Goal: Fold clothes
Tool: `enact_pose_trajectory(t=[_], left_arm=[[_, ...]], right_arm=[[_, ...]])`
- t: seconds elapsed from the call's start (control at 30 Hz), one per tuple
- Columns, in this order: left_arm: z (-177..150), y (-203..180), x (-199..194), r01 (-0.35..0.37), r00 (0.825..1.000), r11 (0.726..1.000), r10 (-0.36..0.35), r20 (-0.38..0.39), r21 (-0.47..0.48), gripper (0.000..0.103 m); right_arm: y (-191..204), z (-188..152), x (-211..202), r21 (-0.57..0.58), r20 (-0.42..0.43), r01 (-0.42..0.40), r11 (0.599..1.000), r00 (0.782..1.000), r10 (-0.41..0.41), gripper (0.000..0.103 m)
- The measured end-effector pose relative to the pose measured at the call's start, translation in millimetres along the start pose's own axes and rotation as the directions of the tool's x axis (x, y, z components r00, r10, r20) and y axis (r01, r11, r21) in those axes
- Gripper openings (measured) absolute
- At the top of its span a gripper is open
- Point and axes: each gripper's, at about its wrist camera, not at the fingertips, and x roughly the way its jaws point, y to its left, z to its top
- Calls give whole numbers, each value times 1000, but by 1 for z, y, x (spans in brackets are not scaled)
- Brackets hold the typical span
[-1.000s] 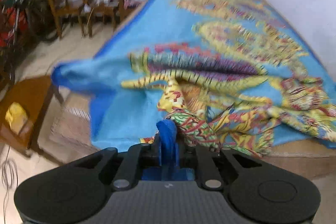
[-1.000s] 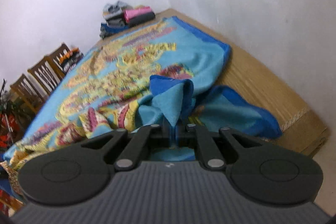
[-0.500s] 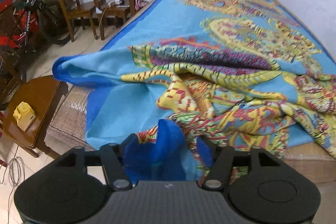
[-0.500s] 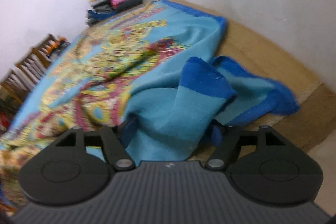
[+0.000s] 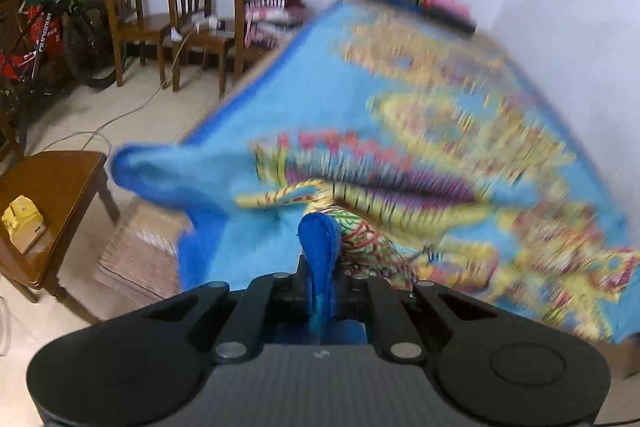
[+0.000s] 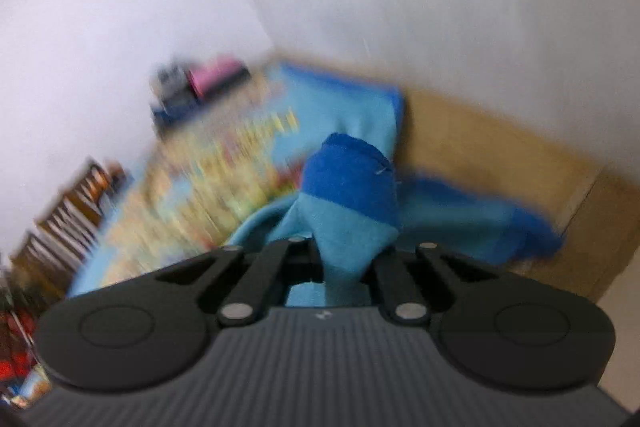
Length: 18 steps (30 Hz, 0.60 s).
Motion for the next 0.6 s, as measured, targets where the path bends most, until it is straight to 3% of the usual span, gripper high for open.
enact_pose_trajectory(t=[0.23, 0.4, 0.6], left_arm=[[0, 23, -90, 96, 988, 995, -93, 126, -18, 8], [-5, 34, -136, 142, 972, 990, -135, 190, -20, 8], [-5, 42, -168, 211, 949, 977, -198, 246, -26, 8]], right_arm=[[25, 45, -119, -47, 245, -42, 998, 968, 53, 5], [26, 39, -171, -84, 272, -5, 996, 962, 28, 5], [18, 24, -189, -74, 250, 46, 996, 968, -27, 5]])
